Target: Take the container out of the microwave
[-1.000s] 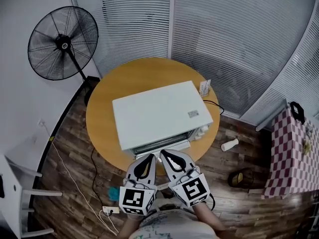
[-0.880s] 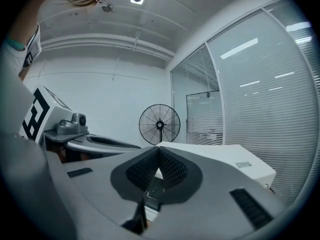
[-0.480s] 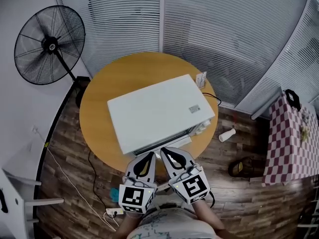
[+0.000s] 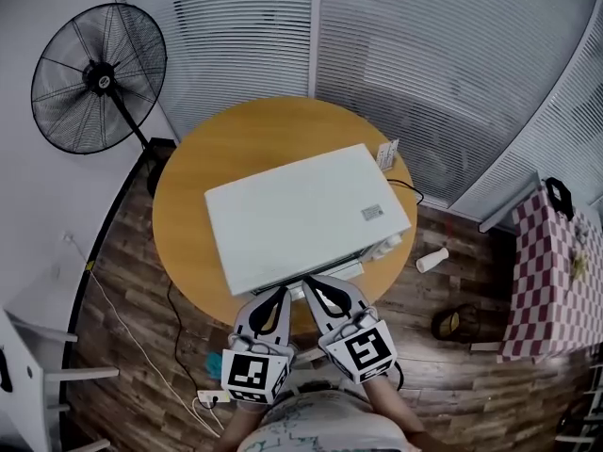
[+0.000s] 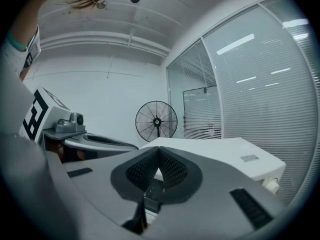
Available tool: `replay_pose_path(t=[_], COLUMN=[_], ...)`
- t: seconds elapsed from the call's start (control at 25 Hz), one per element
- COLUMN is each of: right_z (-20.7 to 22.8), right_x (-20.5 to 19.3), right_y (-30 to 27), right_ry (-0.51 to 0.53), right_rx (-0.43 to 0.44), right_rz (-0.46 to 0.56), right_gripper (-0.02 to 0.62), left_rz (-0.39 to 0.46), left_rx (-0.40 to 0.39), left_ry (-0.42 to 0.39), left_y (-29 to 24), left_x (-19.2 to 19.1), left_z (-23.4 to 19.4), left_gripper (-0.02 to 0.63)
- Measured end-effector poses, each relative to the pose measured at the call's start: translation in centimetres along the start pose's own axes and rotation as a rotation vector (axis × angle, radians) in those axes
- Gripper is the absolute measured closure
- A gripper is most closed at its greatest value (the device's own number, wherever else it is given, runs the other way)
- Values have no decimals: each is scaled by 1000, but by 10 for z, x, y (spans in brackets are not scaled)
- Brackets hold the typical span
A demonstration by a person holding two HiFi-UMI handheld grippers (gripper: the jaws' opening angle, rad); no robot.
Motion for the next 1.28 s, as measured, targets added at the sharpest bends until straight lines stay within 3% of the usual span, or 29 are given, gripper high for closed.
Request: replay_pose_path(t=[0.4,0.68,0.92,1.28], right_z=[15,19,18,23], right_x=[-8,-24,-40,-69], right_y=[-3,1,3,-8], right_ry=[-4,-7,-34,12], right_rx=[59,51,44,26], right_rz=[-4,-19,-68,-159], right_gripper=[603,603,603,603], left_rz=[-18,-28,-51,-68], left_rx=[33,31,22,4], left_ry=[1,10,-3,-27], left_y=[-12,-15,-16,-14], left_x=[-1,-5,-9,-16], left_z=[8,9,11,9], left_gripper=[592,592,592,592])
Point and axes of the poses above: the fingertips, and each gripper's own axes: y backward along the fingers, z to its right, x out of its top, the point moved 8 cm from there along y, backward along the fingers, and after that the axes turned 9 degrees about x, right-handed, at the moved point
